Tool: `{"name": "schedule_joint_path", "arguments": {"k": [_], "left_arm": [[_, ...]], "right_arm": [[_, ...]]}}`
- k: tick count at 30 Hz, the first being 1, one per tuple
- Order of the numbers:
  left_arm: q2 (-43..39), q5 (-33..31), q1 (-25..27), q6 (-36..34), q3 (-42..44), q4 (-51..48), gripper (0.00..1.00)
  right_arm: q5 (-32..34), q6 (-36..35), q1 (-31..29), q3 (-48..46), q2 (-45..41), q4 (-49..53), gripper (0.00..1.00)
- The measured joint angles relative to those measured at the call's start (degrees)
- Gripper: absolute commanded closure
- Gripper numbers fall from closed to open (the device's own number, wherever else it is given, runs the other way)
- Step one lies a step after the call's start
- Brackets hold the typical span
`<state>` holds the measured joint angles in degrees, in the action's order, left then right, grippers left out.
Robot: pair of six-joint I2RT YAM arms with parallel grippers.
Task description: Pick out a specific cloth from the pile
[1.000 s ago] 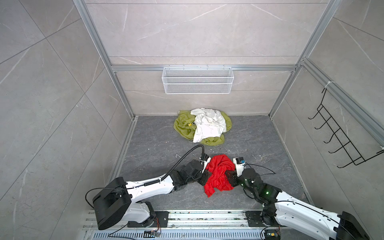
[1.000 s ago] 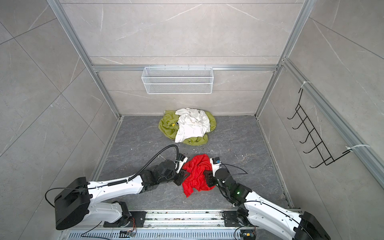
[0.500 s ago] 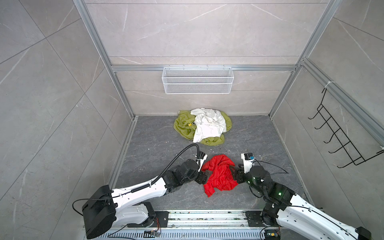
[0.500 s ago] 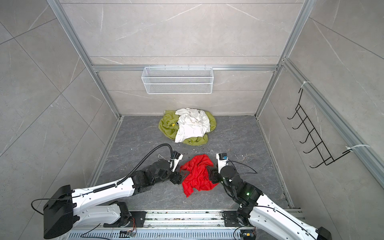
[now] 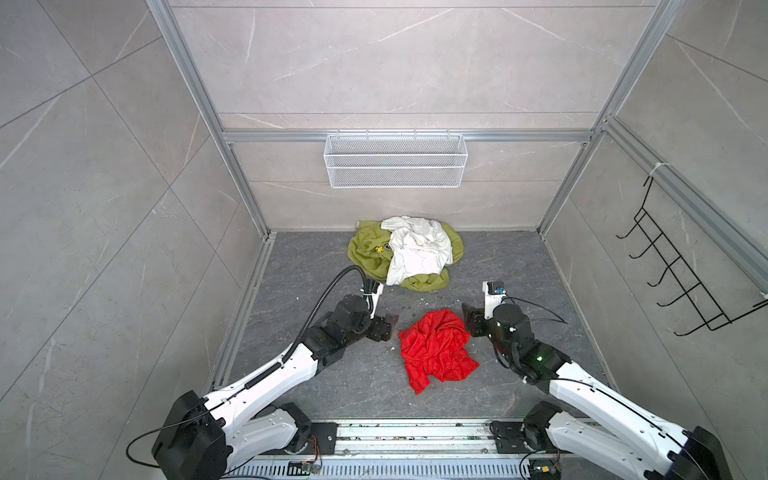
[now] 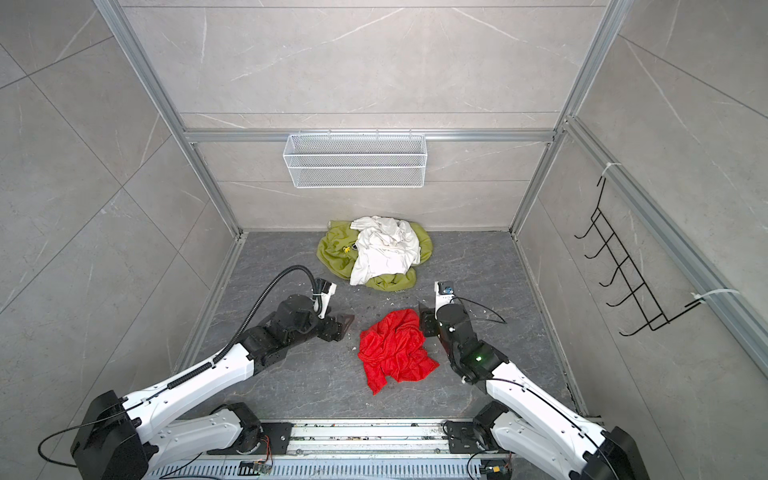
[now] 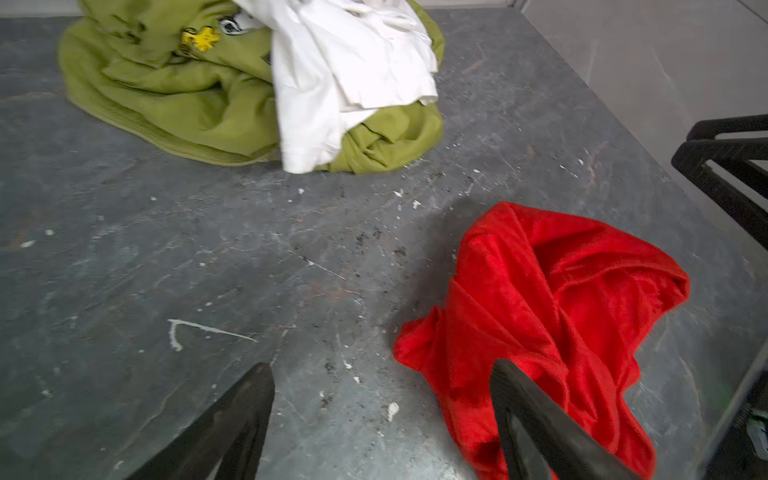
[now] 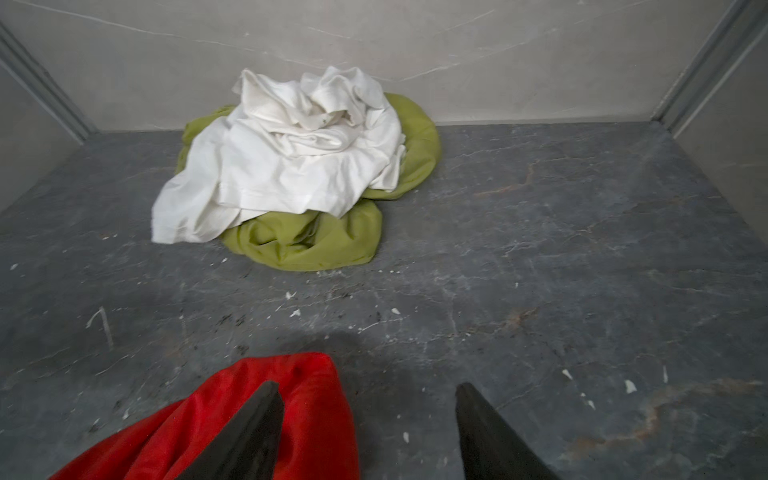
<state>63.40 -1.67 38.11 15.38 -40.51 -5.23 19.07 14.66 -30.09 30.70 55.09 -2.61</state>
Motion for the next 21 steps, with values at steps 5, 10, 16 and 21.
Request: {"name": "schedule_joint_path", "arguments": {"k": [5,10,16,21], "left_arm": [[-0.26,-6.54,-3.96,-1.51,0.04,-0.74,0.02],[0.87,-18.05,-8.48,-1.92,-0.02,-2.29,0.01],[3.82,-26.21,-15.67,-6.99,3.17,3.69,0.01],[11.58,-26.29,-20.22,-15.72,11.52,18.12,0.03]], "right_arm": [[0.7,-3.34,5.22,-0.07,4.87,-6.45,0.32],[3.08,-8.92,9.68,-1.44,9.42,-13.75,0.31],[4.13,-12.55,14.12,-3.67,14.97,-22.6,0.3],[3.58,-15.78,15.32,-8.5,23.1,-36.04,0.28]]}}
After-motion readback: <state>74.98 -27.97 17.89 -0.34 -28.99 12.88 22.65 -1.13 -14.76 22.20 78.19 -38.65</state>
